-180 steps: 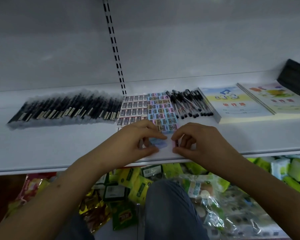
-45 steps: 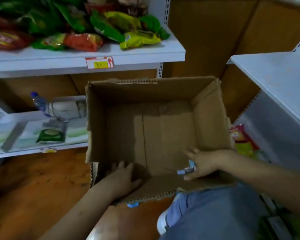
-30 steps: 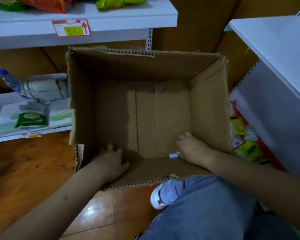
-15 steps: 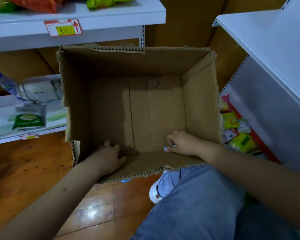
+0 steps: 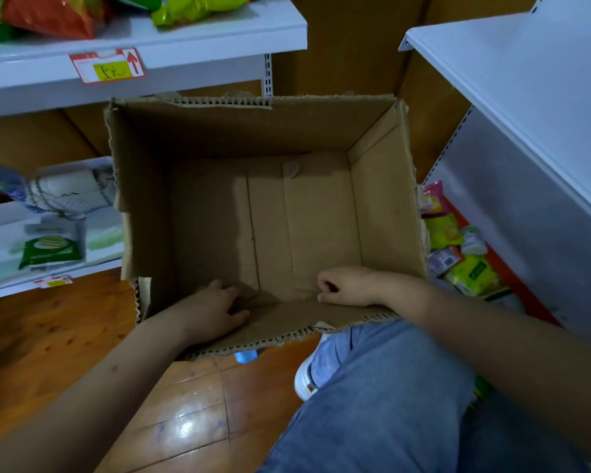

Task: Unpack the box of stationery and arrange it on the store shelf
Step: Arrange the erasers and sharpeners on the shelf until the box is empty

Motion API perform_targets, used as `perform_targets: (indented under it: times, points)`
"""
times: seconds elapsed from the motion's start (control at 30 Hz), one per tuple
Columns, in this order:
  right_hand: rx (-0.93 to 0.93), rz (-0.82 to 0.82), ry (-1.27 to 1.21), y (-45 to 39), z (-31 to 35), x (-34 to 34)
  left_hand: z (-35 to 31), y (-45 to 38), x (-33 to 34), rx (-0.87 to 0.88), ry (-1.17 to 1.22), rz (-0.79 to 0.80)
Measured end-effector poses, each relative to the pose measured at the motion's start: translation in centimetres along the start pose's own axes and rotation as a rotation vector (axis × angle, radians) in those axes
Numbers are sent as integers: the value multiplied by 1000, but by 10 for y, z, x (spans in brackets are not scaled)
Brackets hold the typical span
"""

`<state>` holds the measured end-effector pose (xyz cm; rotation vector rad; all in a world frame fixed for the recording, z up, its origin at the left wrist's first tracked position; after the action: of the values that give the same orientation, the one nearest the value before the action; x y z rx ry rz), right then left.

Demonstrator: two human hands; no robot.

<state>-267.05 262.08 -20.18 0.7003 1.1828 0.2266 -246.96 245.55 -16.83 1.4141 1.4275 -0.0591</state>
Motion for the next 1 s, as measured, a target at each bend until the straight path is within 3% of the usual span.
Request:
perform_targets:
  times: [0.1,0.27,0.4,0.53,0.67,0.77,0.87,1.0]
  points:
    - [15,32,65,6,2,-5,-10,0,-3,75,10,41]
    - [86,84,375,17,-1,-18,-45,-23,-14,195,-74,72]
    - [158,115,440,26,-3,-46,-73,-64,-11,304,-111,47]
    - [149,-233,690,33,-8,-87,-99,-96,4,450,-35,12]
    - [161,-543,679,44,-20,-112,-114,-120,24,601,143,-15]
    - [95,-615,662,47,-19,-104,-119,-136,46,725,117,-5]
    - [84,-666,584,43,-27,-102,-118,-147,69,835,-138,-99]
    - [78,-712,555,36,-31,-105,-118,-155,71,924,-158,-211]
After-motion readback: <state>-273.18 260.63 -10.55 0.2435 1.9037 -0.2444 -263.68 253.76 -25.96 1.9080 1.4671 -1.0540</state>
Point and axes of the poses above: each hand's wrist, its own y-axis away from the middle knuckle, its own x-axis out of the palm, z = x × y, the point moved 2 cm from there along -y, towards the middle knuckle, and after that the axes turned 15 degrees about y, right-handed, at the moved point
